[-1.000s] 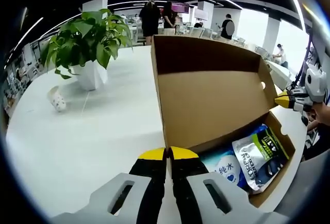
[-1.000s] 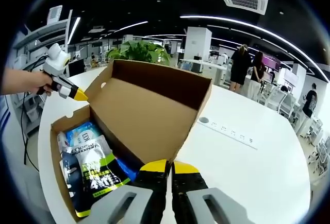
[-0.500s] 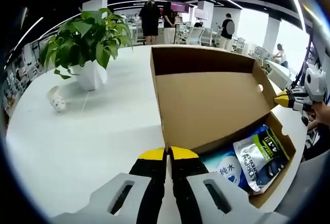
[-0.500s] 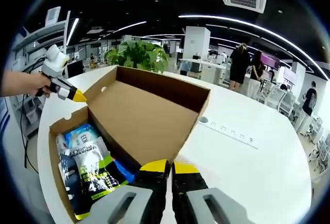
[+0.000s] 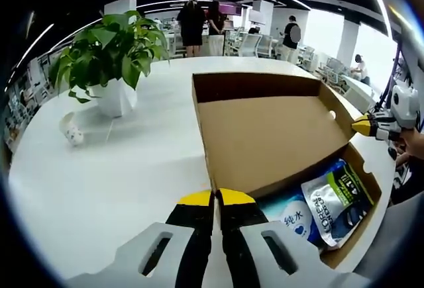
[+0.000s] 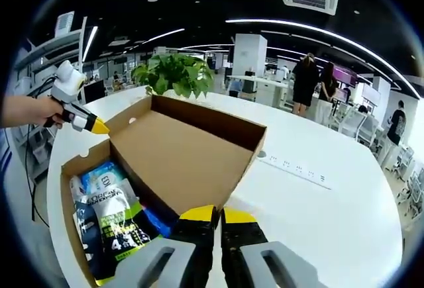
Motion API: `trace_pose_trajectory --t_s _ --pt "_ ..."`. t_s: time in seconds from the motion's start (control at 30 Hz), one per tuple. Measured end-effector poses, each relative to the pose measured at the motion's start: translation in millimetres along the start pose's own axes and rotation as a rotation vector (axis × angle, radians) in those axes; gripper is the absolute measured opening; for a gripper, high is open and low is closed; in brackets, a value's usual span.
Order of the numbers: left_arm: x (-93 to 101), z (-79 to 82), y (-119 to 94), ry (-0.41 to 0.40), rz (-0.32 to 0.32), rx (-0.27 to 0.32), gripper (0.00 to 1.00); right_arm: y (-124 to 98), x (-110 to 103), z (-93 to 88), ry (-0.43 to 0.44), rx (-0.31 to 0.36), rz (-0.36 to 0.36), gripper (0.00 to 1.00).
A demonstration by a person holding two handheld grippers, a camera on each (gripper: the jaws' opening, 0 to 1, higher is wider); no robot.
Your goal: Operate the shoe box by opening the lid, removing the specified soft item, and placing it in the target area until the item is outside and the box remains undamaged.
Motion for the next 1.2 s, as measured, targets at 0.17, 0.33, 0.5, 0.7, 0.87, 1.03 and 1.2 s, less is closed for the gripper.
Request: trace_pose_trajectory --t_s 0.17,0.33,0.5,0.7,0.87,1.03,1.2 --pt "0.2 0.3 1 0.009 -0.003 -0.008 0.00 2 1 -0.2 0.003 0.002 -0.005 0.00" --pt "0.6 0.3 2 0.006 -0.001 -0.007 0.00 3 2 -0.3 0.009 0.005 -0.013 0.00" --pt "0.0 0.6 3 0.011 -0.001 -0.009 0.00 6 4 -0.4 0.025 0.007 -0.019 0.00" --pt "-0.8 0.9 5 0.016 -0.006 -0.014 0.00 9 6 -1.2 0.043 0.004 -0.021 0.00" --pt "-1.7 0.6 7 0.010 -0.006 -0.013 0.00 12 8 -2.2 0.057 0.000 -0.021 0.00" --pt "-3.0 -0.7 9 0.005 -0.005 -0.013 0.00 15 9 -3.0 0.070 -0.003 -0.024 0.00" --pt "-3.4 -1.4 11 0.003 -0.006 -0.013 0.00 16 10 -3.9 0.080 -0.006 -0.025 0.00"
Point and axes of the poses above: the point that each gripper's makers call its tool centre point, and the gripper's own axes: y roughly forward along the fingers, x roughly to its right, z roughly out of its top, the point moved 1 cm from there along -y, roughly backward along the fingers, and after that the axes turned 12 degrees about y, right-handed, at the moved point
